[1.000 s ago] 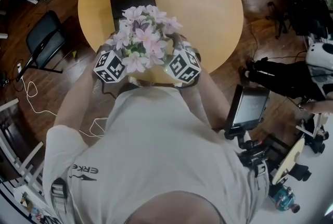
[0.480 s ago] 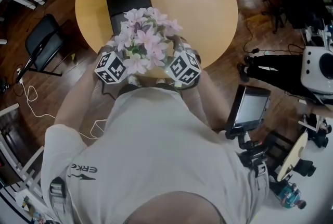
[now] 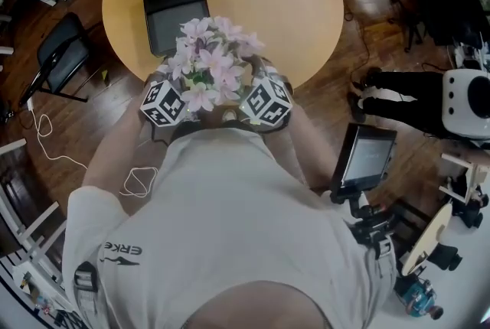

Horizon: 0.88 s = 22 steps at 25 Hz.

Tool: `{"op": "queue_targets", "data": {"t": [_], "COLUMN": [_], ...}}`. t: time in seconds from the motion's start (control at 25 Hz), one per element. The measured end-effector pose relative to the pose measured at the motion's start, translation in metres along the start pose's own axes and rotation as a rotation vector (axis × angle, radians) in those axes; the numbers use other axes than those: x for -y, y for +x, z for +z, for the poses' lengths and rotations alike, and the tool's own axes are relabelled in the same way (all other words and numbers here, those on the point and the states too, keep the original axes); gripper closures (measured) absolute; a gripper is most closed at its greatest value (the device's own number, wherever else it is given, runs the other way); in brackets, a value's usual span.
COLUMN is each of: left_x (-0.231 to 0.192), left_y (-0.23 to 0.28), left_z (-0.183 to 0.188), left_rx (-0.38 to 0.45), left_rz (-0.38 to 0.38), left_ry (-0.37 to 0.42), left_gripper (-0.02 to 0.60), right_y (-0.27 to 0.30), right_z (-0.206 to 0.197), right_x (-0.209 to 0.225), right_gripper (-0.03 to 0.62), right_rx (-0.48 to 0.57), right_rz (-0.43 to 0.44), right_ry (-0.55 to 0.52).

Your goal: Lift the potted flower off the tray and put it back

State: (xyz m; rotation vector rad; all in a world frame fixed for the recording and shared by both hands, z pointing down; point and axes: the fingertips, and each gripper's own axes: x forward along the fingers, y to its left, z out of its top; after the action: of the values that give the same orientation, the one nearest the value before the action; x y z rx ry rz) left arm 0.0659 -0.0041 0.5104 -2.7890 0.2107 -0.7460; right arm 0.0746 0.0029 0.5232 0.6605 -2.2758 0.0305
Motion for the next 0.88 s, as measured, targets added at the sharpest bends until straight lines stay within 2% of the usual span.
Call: {"op": "queue_targets", "data": {"t": [0.28, 0.44, 0.88], "left_x": [0.035, 0.042, 0.045], "left_y": [0.001, 0.001, 0.013], "left_z": [-0.020, -0.023, -0.071], "left_rx": [-0.054, -0.087, -0.122], "left_rz": [0.030, 0.037, -0.016], "left_ry": [-0.052, -0.075, -0.086], "left_gripper": [0.057, 0.057, 0.057], "right_y": [0.008, 0.007, 0.050], "right_z": [-0.020, -0.024, -0.047], "right_x": [-0.033, -0.039, -0.047], "right_gripper": [0.155, 0.155, 0.157], "right_rx": [0.018, 0.025, -0.040], "right_rz": [0.067, 0.096, 0.102], "right_ry": [-0.015, -0.013, 0.044]}}
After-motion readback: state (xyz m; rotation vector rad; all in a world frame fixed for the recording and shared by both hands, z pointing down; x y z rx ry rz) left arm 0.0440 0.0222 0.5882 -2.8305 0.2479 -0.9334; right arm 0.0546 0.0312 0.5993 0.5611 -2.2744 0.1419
